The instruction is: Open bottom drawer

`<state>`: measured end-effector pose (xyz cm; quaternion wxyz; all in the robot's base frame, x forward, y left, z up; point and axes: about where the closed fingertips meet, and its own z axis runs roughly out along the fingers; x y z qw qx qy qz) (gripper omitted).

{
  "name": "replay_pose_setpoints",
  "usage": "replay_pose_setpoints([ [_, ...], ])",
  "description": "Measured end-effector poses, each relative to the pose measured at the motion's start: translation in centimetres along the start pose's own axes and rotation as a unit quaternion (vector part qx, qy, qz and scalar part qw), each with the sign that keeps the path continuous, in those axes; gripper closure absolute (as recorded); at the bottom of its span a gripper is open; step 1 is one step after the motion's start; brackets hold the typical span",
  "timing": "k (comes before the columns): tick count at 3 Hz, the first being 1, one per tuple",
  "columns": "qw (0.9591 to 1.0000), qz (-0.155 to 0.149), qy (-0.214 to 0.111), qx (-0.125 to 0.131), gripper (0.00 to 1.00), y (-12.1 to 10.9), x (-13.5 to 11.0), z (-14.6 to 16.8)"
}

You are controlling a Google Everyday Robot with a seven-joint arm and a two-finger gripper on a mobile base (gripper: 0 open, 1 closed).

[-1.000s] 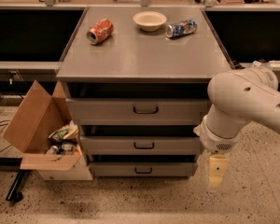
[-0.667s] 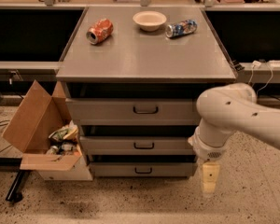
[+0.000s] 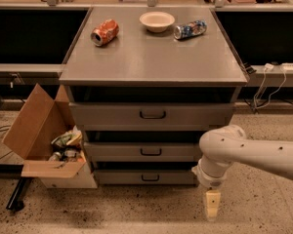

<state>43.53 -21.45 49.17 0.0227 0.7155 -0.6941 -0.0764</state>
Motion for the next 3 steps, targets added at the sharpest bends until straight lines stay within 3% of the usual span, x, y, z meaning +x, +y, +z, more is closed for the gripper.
replay_pose_setpoints([
  [1,0.9994,0.0,-0.029,-0.021,0.0,-0.9,0.4,7.4],
  [2,0.9994,-0.001,-0.029,-0.021,0.0,-0.9,0.4,7.4],
  [3,0.999,-0.019,-0.041,-0.003,0.0,-2.0,0.4,9.2],
])
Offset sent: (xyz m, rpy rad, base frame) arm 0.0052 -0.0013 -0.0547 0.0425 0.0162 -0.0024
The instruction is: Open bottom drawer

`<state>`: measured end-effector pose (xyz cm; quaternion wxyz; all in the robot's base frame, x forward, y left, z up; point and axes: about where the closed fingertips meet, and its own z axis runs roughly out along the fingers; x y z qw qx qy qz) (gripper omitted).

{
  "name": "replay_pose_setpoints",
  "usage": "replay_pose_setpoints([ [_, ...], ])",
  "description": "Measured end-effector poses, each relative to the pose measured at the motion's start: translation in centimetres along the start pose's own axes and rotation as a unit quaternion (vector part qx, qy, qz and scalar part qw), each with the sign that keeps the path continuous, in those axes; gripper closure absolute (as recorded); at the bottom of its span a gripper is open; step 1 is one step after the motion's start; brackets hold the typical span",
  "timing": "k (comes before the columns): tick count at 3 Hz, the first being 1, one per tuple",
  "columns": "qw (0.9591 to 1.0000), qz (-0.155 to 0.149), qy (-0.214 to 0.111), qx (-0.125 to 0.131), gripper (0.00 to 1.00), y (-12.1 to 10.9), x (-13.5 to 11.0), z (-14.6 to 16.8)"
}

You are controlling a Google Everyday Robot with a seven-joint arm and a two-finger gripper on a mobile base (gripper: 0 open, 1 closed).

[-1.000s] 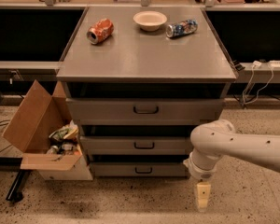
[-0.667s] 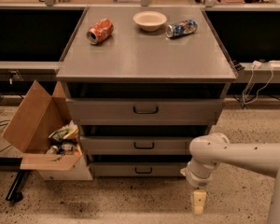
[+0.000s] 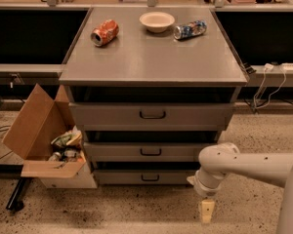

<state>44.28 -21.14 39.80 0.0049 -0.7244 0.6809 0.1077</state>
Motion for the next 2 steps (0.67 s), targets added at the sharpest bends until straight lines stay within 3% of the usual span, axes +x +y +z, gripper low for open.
replay_pose_setpoints([
  [2,0.9976,-0.055,-0.041,0.006,0.0,-4.9,0.5,7.2],
])
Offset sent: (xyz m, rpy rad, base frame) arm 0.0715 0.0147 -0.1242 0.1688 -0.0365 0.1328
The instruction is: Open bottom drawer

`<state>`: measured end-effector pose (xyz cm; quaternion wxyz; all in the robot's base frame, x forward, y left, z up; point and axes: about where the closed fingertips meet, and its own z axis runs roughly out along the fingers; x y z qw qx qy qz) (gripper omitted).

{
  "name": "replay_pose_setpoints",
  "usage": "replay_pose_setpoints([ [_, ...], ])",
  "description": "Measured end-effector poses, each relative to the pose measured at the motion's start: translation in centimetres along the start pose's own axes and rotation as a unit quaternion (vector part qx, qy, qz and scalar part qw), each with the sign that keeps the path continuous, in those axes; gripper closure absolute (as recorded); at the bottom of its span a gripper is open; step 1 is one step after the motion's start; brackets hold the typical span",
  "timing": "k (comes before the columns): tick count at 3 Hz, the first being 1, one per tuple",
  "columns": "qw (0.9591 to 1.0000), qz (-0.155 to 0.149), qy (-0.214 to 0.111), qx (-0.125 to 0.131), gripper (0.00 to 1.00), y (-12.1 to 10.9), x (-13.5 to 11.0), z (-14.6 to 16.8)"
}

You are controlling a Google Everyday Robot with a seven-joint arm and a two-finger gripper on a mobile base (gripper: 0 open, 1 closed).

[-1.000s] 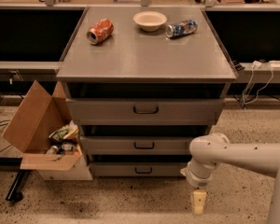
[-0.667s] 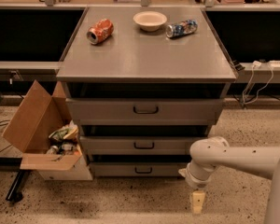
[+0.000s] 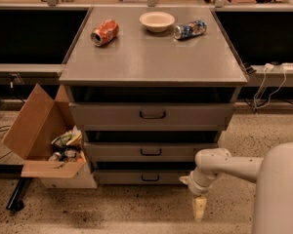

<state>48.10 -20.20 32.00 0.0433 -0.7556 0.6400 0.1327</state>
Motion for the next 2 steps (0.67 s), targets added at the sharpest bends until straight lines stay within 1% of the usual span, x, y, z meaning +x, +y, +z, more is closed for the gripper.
replay_pose_setpoints([
  [1,0.9996,-0.006,-0.028,0.006,0.0,-4.31,1.31,3.76],
  [2,0.9996,-0.006,-0.028,0.006,0.0,-4.31,1.31,3.76],
])
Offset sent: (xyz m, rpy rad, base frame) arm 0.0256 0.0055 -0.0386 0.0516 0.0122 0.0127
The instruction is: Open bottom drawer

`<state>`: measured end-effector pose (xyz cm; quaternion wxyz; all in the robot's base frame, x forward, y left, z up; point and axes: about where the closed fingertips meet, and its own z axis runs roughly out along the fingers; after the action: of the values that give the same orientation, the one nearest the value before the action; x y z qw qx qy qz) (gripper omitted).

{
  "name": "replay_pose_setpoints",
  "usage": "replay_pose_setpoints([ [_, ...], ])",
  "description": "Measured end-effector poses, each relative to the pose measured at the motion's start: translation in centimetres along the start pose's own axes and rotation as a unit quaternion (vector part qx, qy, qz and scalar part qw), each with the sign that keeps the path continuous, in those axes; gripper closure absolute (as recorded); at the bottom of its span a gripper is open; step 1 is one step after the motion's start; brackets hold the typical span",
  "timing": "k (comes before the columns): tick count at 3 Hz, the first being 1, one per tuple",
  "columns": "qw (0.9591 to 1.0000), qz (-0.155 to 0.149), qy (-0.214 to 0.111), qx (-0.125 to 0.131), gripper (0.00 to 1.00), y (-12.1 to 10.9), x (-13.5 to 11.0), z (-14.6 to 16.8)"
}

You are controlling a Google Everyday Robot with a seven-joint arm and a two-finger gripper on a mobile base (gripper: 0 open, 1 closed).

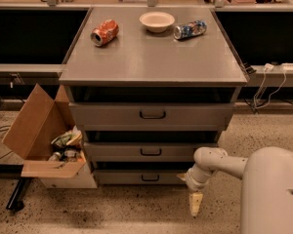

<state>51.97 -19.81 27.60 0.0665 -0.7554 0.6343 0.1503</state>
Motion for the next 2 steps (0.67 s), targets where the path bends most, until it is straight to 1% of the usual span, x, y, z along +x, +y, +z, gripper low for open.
replay_pose_setpoints([
  [1,1.0,-0.002,-0.002,0.004,0.0,-1.2,0.2,0.7],
  [2,0.9996,-0.004,-0.011,0.024,0.0,-3.7,1.3,1.9],
])
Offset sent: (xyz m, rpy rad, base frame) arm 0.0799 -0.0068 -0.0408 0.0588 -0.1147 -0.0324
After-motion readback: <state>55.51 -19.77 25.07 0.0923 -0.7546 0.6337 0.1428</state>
